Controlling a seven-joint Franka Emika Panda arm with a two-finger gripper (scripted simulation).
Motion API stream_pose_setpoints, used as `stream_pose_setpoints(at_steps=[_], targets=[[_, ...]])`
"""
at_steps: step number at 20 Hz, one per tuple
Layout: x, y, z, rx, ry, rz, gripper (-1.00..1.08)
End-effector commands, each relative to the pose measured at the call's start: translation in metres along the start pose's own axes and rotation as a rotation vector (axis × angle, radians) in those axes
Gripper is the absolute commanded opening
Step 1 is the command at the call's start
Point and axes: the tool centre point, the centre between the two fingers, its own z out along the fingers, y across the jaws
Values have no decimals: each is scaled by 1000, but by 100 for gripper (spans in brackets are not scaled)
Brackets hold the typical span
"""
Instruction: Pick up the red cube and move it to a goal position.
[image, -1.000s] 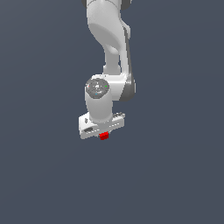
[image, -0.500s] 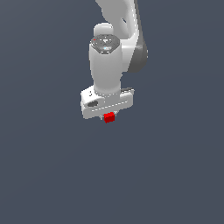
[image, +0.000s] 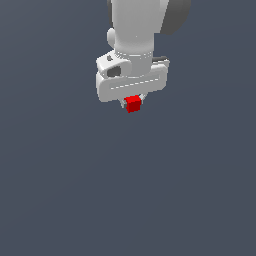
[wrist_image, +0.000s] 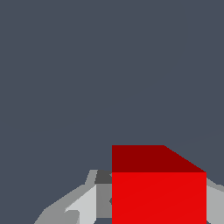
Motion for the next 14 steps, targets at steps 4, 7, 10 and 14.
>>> stream_pose_setpoints(at_steps=[4,7,10,14], targets=[[-9,-18,-56,1,0,0,-100],[-12,-25,-79,1,0,0,-100],[-14,-30,-96,1,0,0,-100],[-16,-35,-111,1,0,0,-100]])
